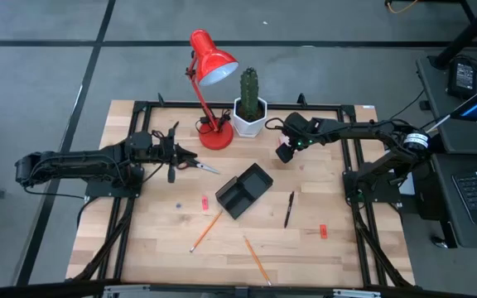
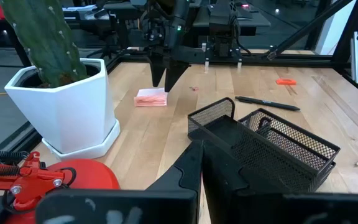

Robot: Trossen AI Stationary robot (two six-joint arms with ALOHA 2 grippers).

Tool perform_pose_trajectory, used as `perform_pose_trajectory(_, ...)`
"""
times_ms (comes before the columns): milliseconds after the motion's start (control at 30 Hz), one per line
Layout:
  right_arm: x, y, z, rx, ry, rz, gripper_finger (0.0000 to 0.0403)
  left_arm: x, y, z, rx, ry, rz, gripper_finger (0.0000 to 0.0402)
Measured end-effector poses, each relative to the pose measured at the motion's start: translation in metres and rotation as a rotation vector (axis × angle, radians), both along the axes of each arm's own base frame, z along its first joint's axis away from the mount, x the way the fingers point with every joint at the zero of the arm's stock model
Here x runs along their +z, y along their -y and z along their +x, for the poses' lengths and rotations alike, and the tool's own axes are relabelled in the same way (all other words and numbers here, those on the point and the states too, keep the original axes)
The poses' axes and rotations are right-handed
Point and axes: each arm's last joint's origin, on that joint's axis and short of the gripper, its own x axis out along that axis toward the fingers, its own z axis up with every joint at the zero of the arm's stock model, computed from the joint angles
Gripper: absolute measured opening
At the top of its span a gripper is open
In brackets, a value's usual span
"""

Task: Pick and place office supplies into organizer
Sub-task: Put the pink sticky notes into the black desk organizer

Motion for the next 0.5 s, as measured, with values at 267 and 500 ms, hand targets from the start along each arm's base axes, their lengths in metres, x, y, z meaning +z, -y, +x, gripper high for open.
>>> perform_pose_trajectory(267, -0.009, 0.001, 0.004, 0.001, 0.011, 0.057, 0.0225, 0.000, 0.000, 0.000, 0.000, 0.000, 0.000, 0.0006)
perform_pose_trajectory(500, -0.012, 0.002, 0.006, 0.002, 0.021, 0.054, 0.0219, 0.000, 0.000, 0.000, 0.000, 0.000, 0.000, 0.0006)
